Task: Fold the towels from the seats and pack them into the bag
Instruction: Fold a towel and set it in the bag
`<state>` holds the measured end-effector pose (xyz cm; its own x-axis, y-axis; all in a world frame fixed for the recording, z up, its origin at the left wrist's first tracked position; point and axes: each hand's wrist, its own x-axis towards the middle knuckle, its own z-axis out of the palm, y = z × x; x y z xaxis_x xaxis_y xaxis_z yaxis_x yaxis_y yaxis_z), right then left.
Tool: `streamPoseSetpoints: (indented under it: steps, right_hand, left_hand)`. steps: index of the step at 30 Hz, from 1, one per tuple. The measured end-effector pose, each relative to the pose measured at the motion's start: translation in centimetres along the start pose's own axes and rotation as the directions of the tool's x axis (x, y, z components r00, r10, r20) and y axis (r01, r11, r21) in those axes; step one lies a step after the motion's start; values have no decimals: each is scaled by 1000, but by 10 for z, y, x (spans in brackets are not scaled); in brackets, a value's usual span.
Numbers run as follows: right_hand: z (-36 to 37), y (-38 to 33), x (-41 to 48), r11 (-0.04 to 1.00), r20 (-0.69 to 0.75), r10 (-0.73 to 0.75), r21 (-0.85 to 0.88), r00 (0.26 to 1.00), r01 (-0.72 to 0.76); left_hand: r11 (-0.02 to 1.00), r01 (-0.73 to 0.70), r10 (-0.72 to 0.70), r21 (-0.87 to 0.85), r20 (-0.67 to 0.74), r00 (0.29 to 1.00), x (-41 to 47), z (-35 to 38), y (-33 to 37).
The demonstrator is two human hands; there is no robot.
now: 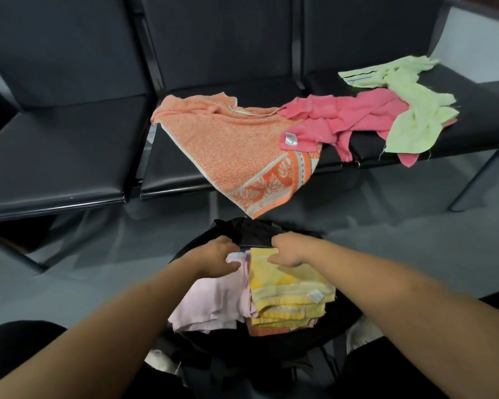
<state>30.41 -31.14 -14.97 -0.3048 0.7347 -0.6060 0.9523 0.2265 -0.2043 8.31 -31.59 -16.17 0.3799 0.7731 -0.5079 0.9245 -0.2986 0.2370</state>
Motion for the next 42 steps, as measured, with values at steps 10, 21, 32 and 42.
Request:
streamPoseSetpoints:
  steps: [10,21,32,42]
  right_hand:
    - [-140,17,-14,949,-523,212,311,826,-47]
    - [-142,60,42,973,-571,227,176,789,-152]
    - [-157,73,29,923,-721,376,343,582,-172]
    - [-159,26,-10,968,-618,200,244,761,-55]
  left_hand:
    - [988,-15,-76,-156,-564,822,15,-128,17]
    - [984,58,81,167,-719,690,72,-110,-8]
    - [836,164,-517,-524,-648,560,22,-143,-49]
    - [493,-320,-634,-809,-586,504,-42,-191,-26]
